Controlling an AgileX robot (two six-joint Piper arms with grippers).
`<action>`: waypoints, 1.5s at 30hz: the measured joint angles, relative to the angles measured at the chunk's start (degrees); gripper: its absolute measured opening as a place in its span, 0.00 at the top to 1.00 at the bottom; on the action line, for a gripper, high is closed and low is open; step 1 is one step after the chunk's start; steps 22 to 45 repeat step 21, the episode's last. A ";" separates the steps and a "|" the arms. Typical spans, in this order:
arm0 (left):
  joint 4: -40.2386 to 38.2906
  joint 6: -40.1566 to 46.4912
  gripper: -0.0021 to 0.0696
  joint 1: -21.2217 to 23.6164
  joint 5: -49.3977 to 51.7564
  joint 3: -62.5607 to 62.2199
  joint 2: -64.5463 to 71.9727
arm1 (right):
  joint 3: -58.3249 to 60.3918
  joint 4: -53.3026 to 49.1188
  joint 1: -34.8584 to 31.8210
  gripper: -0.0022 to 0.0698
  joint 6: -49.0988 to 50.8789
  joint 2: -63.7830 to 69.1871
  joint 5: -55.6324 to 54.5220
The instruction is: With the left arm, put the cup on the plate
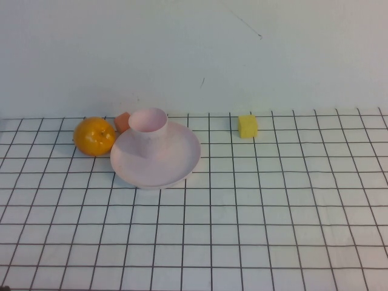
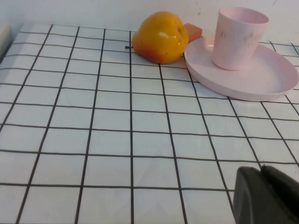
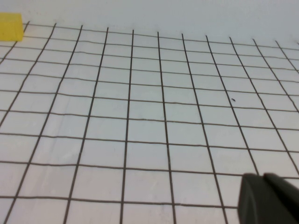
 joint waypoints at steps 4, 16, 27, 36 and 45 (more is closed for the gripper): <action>0.66 0.00 0.97 0.00 -0.79 0.00 0.00 | 0.00 0.00 0.00 0.97 0.00 0.00 0.00; 4.31 6.05 0.97 0.00 -0.59 0.00 0.00 | 0.00 0.00 0.00 0.97 0.00 0.00 0.00; 4.44 6.18 0.97 0.00 -0.59 0.00 0.00 | 0.00 0.00 0.00 0.97 0.00 0.00 0.00; 4.44 6.18 0.97 0.00 -0.59 0.00 0.00 | 0.00 0.00 0.00 0.97 0.00 0.00 0.00; 4.44 6.18 0.97 0.00 -0.59 0.00 0.00 | 0.00 0.00 0.00 0.97 0.00 0.00 0.00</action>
